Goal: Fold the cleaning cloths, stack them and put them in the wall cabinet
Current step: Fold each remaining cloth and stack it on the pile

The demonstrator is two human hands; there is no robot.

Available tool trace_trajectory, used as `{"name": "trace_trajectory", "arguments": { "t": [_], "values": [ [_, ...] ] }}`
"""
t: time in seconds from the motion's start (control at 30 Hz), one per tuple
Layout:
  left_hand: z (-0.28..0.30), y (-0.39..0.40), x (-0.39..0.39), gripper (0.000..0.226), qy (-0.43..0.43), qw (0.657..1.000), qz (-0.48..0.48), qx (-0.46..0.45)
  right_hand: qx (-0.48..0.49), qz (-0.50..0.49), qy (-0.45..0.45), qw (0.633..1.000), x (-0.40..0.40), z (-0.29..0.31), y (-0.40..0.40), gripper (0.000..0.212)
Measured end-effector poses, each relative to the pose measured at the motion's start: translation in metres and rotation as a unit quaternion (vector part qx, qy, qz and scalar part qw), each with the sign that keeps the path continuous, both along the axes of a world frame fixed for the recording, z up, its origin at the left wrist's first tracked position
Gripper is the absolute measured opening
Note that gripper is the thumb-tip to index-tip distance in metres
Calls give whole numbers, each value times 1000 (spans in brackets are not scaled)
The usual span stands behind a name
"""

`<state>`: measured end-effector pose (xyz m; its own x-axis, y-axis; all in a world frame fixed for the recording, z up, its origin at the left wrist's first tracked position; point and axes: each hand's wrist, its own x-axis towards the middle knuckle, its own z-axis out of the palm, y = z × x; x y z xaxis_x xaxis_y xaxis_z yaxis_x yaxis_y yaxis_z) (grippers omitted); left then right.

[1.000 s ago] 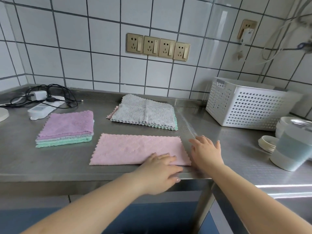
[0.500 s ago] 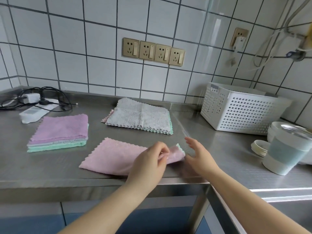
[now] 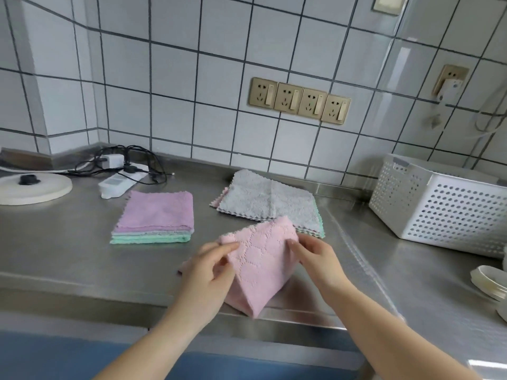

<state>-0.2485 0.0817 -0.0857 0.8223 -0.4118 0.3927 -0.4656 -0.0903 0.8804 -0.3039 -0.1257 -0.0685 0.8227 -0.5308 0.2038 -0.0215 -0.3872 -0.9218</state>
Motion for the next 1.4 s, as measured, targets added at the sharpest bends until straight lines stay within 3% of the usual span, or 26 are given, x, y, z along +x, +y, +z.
{"name": "trace_trajectory", "arguments": {
  "t": [0.1, 0.3, 0.7, 0.87, 1.0, 1.1, 1.23, 1.4],
  "values": [
    [-9, 22, 9, 34, -56, 994, 23, 87, -37, -3, 21, 999, 16, 1, 8, 9],
    [-14, 44, 15, 40, -173, 947, 88, 258, -134, 3, 91, 987, 41, -7, 11, 31],
    [-12, 49, 29, 41, -170, 941, 122, 267, -166, 32, 96, 981, 66, -6, 15, 51],
    [-22, 50, 36, 52, -215, 913, 149, 312, -194, 36, 130, 972, 73, -7, 17, 53],
    [-12, 36, 34, 53, -293, 903, 39, 312, -202, 49, 150, 966, 78, -6, 18, 50],
    [3, 21, 29, 59, -241, 917, -52, 312, -173, 55, 152, 972, 75, -3, 18, 39],
    [6, 10, 30, 63, -193, 913, -91, 348, -59, 70, 140, 986, 62, 5, 9, 23],
    [2, 2, 28, 64, -177, 883, -101, 422, -90, 113, 170, 975, 56, 4, 1, 20]
  ]
}}
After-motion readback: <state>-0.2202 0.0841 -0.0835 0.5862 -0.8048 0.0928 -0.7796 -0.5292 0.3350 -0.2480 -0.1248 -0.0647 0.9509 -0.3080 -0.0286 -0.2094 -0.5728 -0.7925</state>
